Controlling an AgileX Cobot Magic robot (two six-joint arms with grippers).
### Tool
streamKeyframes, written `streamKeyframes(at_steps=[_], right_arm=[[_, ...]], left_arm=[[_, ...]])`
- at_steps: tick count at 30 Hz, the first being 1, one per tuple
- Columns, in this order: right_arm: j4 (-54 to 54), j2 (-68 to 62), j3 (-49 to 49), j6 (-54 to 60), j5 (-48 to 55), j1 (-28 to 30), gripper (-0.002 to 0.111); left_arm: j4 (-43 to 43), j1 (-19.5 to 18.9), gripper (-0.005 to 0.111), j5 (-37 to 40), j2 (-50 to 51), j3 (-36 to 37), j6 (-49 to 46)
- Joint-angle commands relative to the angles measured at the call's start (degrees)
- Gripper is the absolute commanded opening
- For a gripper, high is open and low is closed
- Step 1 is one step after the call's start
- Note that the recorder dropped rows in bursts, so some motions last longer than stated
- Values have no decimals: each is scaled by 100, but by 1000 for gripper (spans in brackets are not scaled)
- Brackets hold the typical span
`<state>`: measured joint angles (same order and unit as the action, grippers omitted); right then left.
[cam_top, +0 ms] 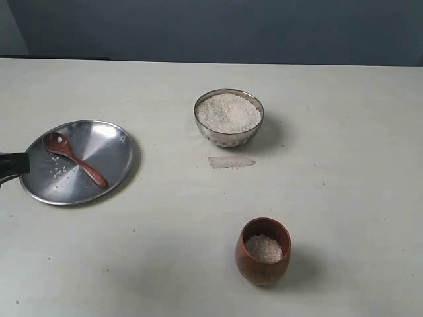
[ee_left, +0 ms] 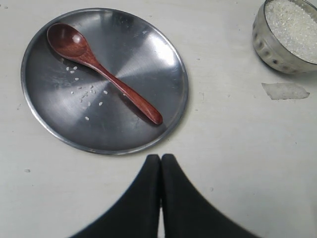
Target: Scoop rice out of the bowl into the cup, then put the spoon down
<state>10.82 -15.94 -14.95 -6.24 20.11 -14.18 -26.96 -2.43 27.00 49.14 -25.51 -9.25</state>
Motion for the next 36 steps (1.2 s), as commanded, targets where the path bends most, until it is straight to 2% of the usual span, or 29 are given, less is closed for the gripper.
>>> streamKeyframes(at_steps=[1,29,32,36], right_arm=[[-22,28,95,54,394,40,0],[-216,368,332,43,653,215,0],[-190,508,332,43,606,588,0],[-213,532,599,15,-649,1321,0]], left_arm=[[15,33,0,-3,19,-22,-3],[15,33,0,-3,19,-22,-3],[15,33,0,-3,19,-22,-3],[15,33,0,-3,19,-22,-3]])
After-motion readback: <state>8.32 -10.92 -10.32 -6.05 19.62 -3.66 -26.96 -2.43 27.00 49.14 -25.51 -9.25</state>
